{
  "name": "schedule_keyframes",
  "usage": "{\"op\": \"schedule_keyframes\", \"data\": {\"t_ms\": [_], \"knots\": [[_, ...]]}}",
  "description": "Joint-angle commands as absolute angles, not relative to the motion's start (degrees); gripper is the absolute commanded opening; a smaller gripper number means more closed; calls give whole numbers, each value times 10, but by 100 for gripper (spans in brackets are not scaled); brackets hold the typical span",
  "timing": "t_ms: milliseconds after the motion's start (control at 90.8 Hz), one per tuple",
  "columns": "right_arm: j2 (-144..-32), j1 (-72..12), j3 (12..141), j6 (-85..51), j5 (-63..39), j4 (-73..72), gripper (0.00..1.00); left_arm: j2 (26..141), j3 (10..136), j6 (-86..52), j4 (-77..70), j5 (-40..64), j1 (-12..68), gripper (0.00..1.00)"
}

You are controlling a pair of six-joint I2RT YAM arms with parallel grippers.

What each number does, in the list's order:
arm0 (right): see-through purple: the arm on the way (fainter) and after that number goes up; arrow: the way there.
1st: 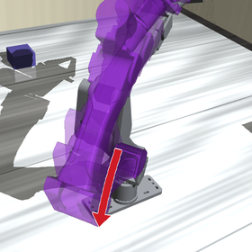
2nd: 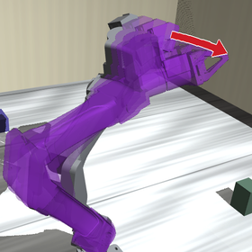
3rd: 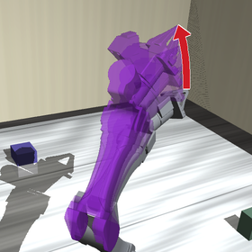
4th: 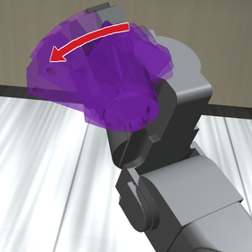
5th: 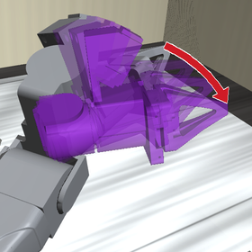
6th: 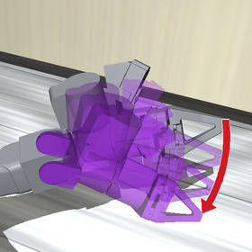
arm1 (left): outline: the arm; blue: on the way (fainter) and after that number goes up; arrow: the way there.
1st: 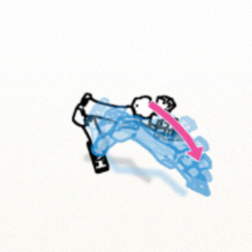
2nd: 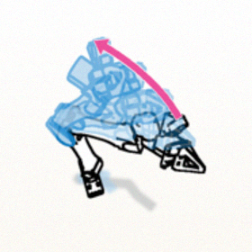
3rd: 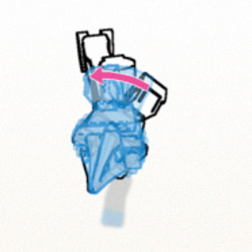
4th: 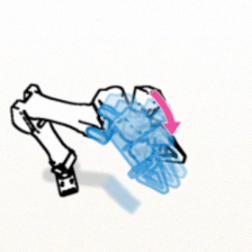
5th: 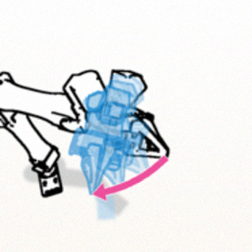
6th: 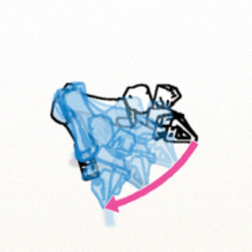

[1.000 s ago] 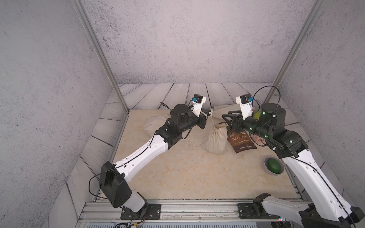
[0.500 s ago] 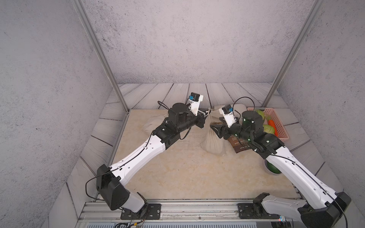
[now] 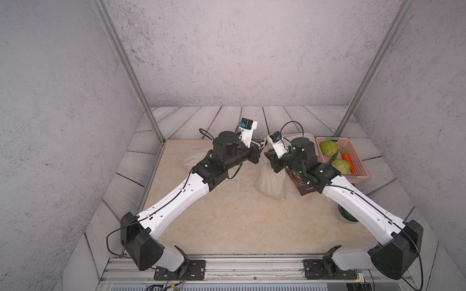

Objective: Close the soil bag
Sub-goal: Frap the soil bag at the center of the board.

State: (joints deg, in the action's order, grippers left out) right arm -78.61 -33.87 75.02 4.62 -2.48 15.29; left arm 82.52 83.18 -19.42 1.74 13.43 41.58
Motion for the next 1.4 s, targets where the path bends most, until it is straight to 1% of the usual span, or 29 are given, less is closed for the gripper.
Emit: {"op": "schedule_keyframes", "data": {"t_ms": [0, 143, 264, 374, 506, 605, 793, 947, 991, 1035, 1057, 1167, 1277, 1387], "knots": [[-803, -323, 734, 58, 99, 222, 16, 750, 859, -218, -49, 122, 371, 0], [-833, -286, 658, 54, 199, 229, 16, 710, 887, -248, -28, 136, 289, 0], [-877, -277, 678, 37, 229, 265, 16, 687, 903, -277, -21, 143, 229, 0], [-880, -276, 703, 41, 215, 285, 16, 684, 937, -284, 10, 159, 199, 0], [-852, -278, 758, 43, 188, 331, 17, 681, 954, -280, 25, 169, 196, 0], [-830, -278, 800, 55, 142, 360, 18, 675, 957, -283, 35, 179, 196, 0], [-842, -277, 751, 44, 120, 309, 19, 658, 906, -291, 34, 207, 196, 0], [-842, -281, 726, 22, 35, 267, 18, 655, 844, -295, 16, 273, 203, 0], [-830, -284, 722, 17, 14, 251, 20, 657, 823, -302, 1, 283, 208, 0], [-819, -284, 722, 15, -8, 240, 25, 663, 811, -304, -1, 282, 213, 0], [-812, -286, 722, 14, -20, 234, 29, 666, 810, -305, 2, 281, 216, 0], [-781, -290, 734, 21, -73, 223, 38, 677, 817, -300, 27, 280, 232, 0], [-748, -303, 741, 19, -91, 209, 51, 674, 831, -283, 58, 258, 259, 0], [-720, -320, 728, 11, -107, 168, 65, 675, 848, -273, 70, 243, 281, 0]]}}
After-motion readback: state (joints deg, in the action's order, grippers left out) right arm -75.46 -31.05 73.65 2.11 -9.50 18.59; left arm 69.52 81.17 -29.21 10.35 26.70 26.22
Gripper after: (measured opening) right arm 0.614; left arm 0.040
